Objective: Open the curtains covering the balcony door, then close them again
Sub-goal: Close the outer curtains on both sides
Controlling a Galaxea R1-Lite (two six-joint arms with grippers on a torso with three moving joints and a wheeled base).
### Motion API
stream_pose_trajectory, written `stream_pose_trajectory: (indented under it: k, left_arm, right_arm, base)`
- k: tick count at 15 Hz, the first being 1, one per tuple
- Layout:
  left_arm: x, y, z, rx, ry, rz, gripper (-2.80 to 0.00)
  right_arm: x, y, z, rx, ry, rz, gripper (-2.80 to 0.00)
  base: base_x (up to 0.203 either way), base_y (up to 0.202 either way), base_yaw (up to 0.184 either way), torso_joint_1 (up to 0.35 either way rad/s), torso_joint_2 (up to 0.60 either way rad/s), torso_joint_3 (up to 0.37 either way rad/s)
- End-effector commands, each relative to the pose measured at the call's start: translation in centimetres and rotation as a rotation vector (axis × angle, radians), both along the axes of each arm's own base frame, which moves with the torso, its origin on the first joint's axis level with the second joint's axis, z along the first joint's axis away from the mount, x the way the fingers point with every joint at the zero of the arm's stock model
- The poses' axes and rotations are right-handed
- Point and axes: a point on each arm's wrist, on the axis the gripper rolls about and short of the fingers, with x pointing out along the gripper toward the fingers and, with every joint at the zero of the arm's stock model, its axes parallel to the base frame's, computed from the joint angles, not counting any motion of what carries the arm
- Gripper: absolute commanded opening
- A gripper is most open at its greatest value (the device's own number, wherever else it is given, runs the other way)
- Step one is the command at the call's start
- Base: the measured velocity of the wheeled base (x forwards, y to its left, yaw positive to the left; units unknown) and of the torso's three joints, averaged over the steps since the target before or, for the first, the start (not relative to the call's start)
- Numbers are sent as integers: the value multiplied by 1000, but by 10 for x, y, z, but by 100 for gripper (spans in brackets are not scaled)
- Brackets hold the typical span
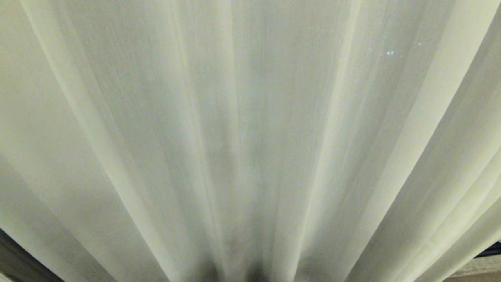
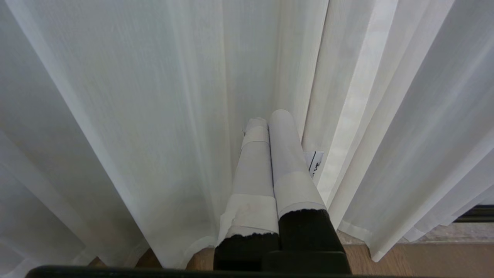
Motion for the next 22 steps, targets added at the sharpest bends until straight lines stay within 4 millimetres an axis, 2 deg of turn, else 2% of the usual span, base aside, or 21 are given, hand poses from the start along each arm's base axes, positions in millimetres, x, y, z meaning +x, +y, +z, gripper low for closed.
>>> stream_pose_trajectory:
  k: [1, 5, 8, 11, 14, 19, 22]
  left_arm:
    - [28, 1, 53, -12, 50, 36, -280]
    - [74, 6, 156, -54, -52, 265, -280]
    - [111, 18, 204, -74, -100, 500, -280]
    - [148, 56, 245, -62, -151, 781, -280]
    - [164, 101, 251, -37, -132, 946, -280]
    - [193, 177, 243, -25, -71, 1034, -280]
    - [209, 210, 238, -29, -50, 1064, -280]
  right_arm:
    - [0, 0, 0, 0, -1, 0, -280]
    - [0, 0, 0, 0, -1, 0, -280]
    - [0, 0, 0, 0, -1, 0, -280]
    - [0, 0, 0, 0, -1, 0, -280]
    - [0, 0, 0, 0, -1, 0, -280]
    - [0, 0, 0, 0, -1, 0, -280]
    - [0, 0, 0, 0, -1, 0, -280]
  base:
    - [0, 0, 0, 0, 0, 0]
    - [0, 0, 0, 0, 0, 0]
    - [0, 0, 0, 0, 0, 0]
    - [0, 0, 0, 0, 0, 0]
    - [0, 0, 0, 0, 0, 0]
    - [0, 0, 0, 0, 0, 0]
    - [0, 0, 0, 0, 0, 0]
